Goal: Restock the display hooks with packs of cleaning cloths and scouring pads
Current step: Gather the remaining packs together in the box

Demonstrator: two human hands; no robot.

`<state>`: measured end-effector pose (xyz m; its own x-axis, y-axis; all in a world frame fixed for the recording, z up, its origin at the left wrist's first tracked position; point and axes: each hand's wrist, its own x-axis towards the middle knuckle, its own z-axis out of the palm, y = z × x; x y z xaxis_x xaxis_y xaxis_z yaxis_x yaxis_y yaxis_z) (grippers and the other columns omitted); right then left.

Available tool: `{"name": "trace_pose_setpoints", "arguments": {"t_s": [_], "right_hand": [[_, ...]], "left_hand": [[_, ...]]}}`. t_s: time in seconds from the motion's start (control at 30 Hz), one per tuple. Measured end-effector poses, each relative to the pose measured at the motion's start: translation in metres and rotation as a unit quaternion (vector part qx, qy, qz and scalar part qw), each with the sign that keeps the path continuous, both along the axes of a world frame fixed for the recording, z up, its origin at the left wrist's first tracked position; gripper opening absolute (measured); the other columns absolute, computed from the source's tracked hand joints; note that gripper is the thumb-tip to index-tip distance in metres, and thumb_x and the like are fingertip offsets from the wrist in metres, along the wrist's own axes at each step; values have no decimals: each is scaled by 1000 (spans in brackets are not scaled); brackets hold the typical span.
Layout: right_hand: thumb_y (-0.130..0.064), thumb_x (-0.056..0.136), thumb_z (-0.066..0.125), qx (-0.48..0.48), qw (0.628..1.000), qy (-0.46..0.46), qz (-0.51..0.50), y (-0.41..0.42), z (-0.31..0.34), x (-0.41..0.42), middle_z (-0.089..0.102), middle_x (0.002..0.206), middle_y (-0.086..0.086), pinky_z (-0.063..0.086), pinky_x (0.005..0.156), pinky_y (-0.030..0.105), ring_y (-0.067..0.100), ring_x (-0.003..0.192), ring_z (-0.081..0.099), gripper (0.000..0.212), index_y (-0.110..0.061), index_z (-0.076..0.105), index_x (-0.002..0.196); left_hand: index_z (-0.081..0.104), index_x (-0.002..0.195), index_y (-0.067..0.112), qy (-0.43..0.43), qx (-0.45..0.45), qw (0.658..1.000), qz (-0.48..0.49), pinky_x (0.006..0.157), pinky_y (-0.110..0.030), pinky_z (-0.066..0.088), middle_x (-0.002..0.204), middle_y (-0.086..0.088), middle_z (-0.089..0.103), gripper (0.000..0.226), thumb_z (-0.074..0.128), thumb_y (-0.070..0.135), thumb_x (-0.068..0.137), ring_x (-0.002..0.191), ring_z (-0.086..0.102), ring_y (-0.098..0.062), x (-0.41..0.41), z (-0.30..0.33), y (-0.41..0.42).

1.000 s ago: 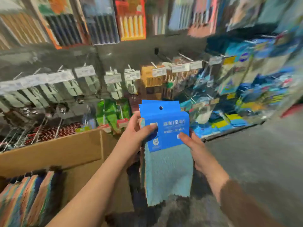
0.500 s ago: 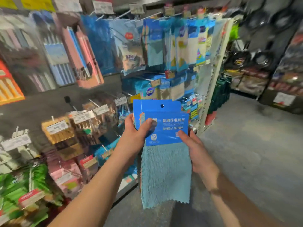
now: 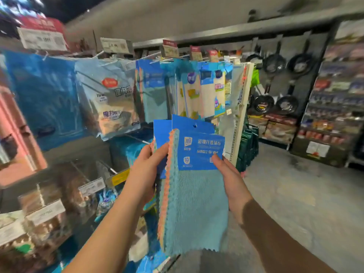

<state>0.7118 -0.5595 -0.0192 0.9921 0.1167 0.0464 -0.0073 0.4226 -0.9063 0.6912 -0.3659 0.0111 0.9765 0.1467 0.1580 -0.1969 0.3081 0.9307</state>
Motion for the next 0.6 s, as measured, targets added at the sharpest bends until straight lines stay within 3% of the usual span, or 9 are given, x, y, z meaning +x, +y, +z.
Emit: {"name": "trace_pose_setpoints", "arguments": {"t_s": [0.17, 0.3, 0.37, 0.43, 0.53, 0.6], "right_hand": [[-29, 88, 64, 8, 999, -46, 12, 11, 21, 82, 71, 122, 6, 54, 91, 41, 26, 110, 68, 36, -21, 64, 123], [-22, 97, 58, -6, 997, -75, 29, 16, 36, 156, 72, 120, 3, 54, 89, 39, 23, 109, 69, 29, -19, 61, 125], [-19, 97, 58, -14, 995, -95, 40, 15, 44, 196, 70, 121, 7, 54, 88, 39, 24, 110, 68, 30, -14, 58, 127], [-17, 97, 58, -20, 993, -111, 41, 14, 52, 238, 69, 122, 11, 54, 88, 40, 24, 106, 68, 31, -11, 57, 127], [-17, 97, 60, -20, 990, -128, 58, 16, 64, 297, 70, 119, 13, 54, 87, 42, 24, 100, 69, 25, -12, 58, 122], [-17, 97, 60, -18, 989, -130, 70, 20, 73, 334, 70, 118, 12, 55, 88, 43, 26, 101, 69, 23, -13, 60, 120]], "left_hand": [[69, 107, 16, -49, 47, 995, 78, 71, -34, 50, 98, -6, 78, 17, 67, 26, 95, 81, 72, -18, 75, 17, 9], [71, 110, 23, -85, 92, 979, 159, 75, -39, 53, 103, 0, 78, 23, 68, 35, 91, 86, 72, -21, 123, 31, 21], [68, 111, 17, -99, 97, 967, 214, 66, -26, 54, 92, 11, 77, 15, 62, 24, 100, 80, 71, -10, 146, 37, 30], [68, 109, 21, -105, 146, 944, 278, 62, -16, 50, 84, 18, 74, 13, 61, 26, 101, 78, 68, -4, 164, 45, 37], [66, 109, 27, -107, 183, 915, 344, 66, -16, 52, 89, 16, 72, 10, 58, 29, 102, 78, 68, 3, 187, 52, 49], [65, 113, 28, -111, 195, 891, 394, 69, -24, 50, 92, 14, 70, 14, 56, 29, 103, 83, 67, -5, 199, 58, 56]]}}
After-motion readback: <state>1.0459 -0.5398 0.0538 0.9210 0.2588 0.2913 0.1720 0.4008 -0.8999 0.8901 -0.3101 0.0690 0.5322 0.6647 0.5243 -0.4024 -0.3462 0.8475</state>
